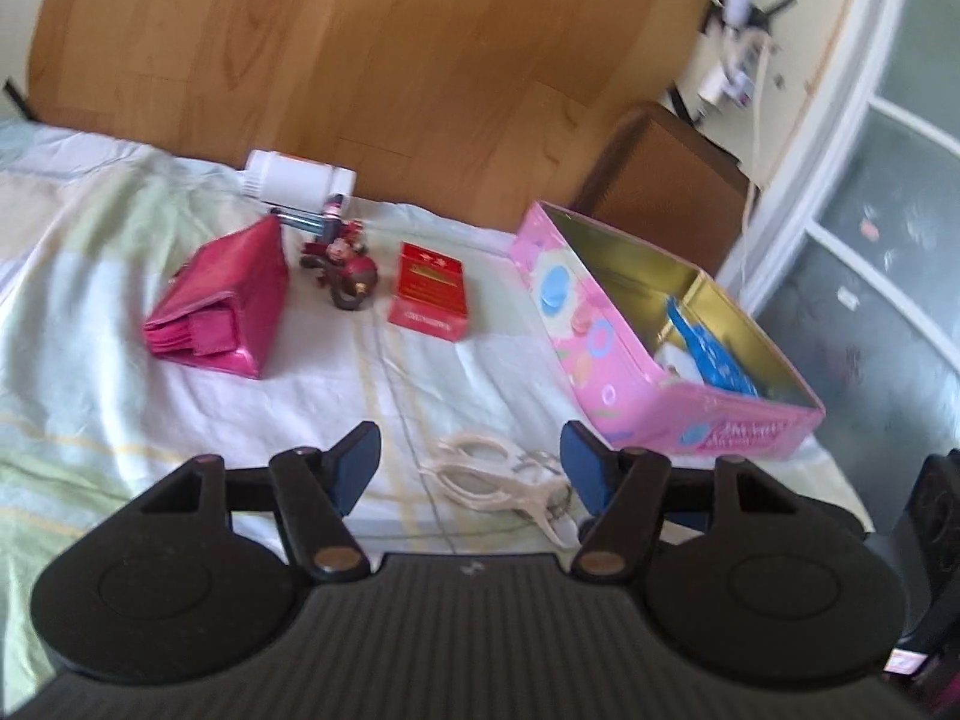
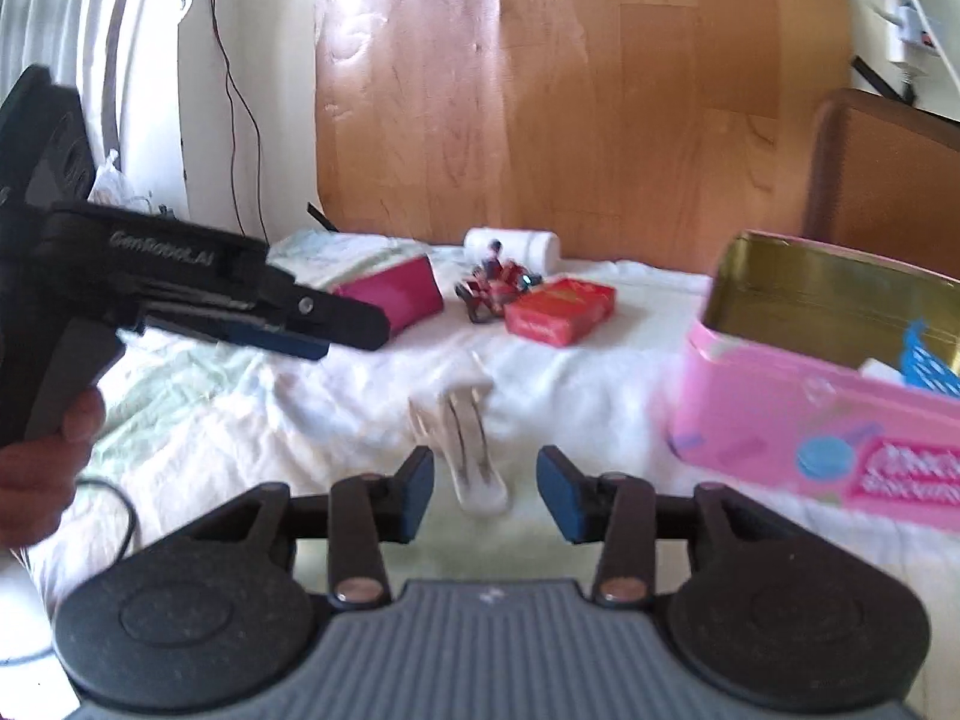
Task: Organize rigid objects
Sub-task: 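Grasp the white plastic clip with the left gripper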
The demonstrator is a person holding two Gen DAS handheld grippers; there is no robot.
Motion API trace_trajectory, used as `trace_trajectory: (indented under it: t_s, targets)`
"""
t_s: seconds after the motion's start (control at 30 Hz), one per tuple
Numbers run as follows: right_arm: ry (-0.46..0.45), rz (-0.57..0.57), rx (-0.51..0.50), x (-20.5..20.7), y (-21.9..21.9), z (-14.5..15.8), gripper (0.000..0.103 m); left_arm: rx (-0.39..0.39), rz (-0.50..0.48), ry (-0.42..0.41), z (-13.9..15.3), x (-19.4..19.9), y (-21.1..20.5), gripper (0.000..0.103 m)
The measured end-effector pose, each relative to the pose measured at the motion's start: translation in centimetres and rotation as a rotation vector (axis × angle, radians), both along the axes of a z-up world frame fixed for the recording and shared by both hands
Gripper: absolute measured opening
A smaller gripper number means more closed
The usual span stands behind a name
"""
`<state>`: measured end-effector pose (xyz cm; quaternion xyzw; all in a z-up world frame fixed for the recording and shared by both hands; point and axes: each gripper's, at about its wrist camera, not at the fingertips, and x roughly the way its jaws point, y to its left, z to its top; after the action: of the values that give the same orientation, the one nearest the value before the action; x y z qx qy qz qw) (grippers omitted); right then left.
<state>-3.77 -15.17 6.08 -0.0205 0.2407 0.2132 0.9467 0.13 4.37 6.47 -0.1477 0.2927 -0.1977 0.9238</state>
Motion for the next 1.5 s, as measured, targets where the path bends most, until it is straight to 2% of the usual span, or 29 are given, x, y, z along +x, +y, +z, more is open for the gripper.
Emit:
trace_trajectory:
  t_s: [0.13,0.2,0.3,0.37,0.43,0.57,0.67,0.77,0.87,1.0,1.13,1.23,1.37,1.5]
  targets:
    - [-0.033,0.078,0.011,0.6,1.7,0.5,0.042,-0.032,0.047,0.011,0.0,-0.4,1.8,0.068]
    - [-0.024,0.171,-0.007,0.2,3.3,0.2,0.042,-0.039,0.069,0.009,0.0,-0.5,2.7,0.068]
    - [0.002,0.299,-0.065,-1.1,6.1,-1.0,0.043,-0.052,0.096,0.016,-0.1,-0.7,3.9,0.068]
    - [-0.031,0.326,-0.128,-2.3,7.1,-1.5,0.043,-0.054,0.1,0.017,-0.1,-0.8,4.4,0.068]
    - [-0.06,0.318,-0.123,-3.1,6.6,-1.0,0.043,-0.041,0.088,0.015,-0.2,-0.9,4.4,0.068]
    - [-0.046,0.231,-0.067,-3.6,3.7,-0.4,0.044,-0.005,0.052,-0.008,-0.2,-1.3,3.6,0.068]
    - [-0.035,0.132,-0.065,-2.8,2.0,-0.3,0.044,-0.007,0.028,-0.009,-0.2,-1.0,3.0,0.068]
    - [-0.017,0.075,-0.016,-1.1,0.9,0.5,0.044,-0.017,0.03,-0.009,-0.2,-0.8,2.9,0.068]
    - [-0.023,0.084,0.0,0.7,1.3,0.9,0.052,-0.029,0.045,-0.01,-0.1,-1.1,3.5,0.068]
    - [0.009,0.179,-0.039,2.1,4.7,0.0,0.054,-0.044,0.097,-0.019,0.3,-1.8,5.3,0.068]
    - [-0.029,0.327,-0.125,-0.2,9.1,-0.8,0.052,-0.045,0.135,-0.029,0.5,-2.4,6.8,0.068]
    - [-0.088,0.367,-0.167,-2.5,9.9,-0.7,0.052,-0.03,0.135,-0.034,0.3,-2.6,7.1,0.068]
    - [-0.113,0.308,-0.155,-4.0,7.3,-0.2,0.052,0.002,0.101,-0.035,-0.2,-2.8,6.7,0.068]
    - [-0.084,0.166,-0.143,-3.9,3.5,0.0,0.051,0.084,0.02,-0.058,-0.6,-3.4,4.8,0.064]
